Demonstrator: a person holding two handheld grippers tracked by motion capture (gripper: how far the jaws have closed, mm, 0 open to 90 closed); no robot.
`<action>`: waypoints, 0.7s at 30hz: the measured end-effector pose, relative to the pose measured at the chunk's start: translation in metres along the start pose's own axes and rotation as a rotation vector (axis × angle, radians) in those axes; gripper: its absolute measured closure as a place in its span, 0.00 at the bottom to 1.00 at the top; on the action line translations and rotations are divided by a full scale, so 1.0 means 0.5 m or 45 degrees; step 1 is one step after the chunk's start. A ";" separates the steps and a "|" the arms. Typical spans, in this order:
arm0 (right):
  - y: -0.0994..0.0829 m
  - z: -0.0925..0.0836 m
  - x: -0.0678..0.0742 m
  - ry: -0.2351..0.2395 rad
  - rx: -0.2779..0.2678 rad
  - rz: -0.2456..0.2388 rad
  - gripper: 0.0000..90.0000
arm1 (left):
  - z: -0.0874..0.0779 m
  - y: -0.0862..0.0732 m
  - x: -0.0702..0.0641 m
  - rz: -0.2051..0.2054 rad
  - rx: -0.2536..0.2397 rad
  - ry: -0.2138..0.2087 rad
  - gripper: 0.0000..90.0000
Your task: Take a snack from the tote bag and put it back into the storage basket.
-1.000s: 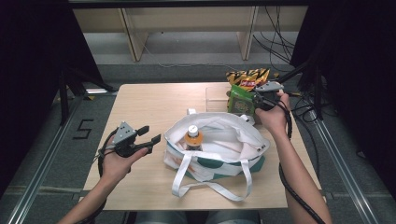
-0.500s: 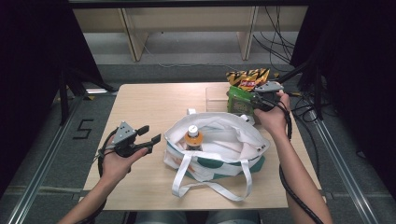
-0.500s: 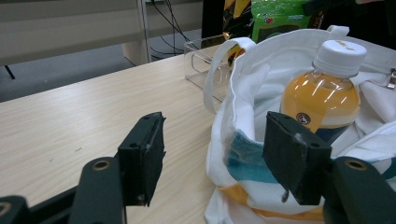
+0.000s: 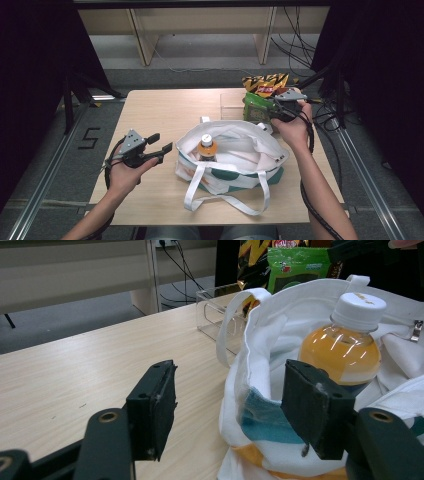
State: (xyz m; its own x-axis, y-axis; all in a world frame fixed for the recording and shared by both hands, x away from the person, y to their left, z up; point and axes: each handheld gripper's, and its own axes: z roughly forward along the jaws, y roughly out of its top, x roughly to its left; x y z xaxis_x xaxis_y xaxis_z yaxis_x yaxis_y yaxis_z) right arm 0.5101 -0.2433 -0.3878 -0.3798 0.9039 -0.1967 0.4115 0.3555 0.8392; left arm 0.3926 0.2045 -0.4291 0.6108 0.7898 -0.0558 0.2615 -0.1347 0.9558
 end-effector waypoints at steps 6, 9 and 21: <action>-0.004 -0.021 0.002 0.033 -0.040 0.058 0.60 | 0.000 0.002 -0.003 -0.001 -0.011 -0.005 0.42; -0.009 -0.034 0.005 0.051 -0.079 0.118 0.56 | 0.000 0.002 -0.003 -0.006 -0.014 -0.007 0.42; -0.009 -0.100 0.014 0.093 -0.115 0.177 0.52 | -0.004 0.004 -0.003 -0.007 -0.043 -0.009 0.42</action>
State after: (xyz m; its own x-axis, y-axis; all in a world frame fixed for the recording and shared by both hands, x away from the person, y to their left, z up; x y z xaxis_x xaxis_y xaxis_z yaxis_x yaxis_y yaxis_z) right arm 0.4642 -0.2505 -0.3676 -0.3847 0.9221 -0.0410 0.3895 0.2025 0.8985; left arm 0.3904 0.2042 -0.4264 0.6148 0.7862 -0.0631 0.2394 -0.1098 0.9647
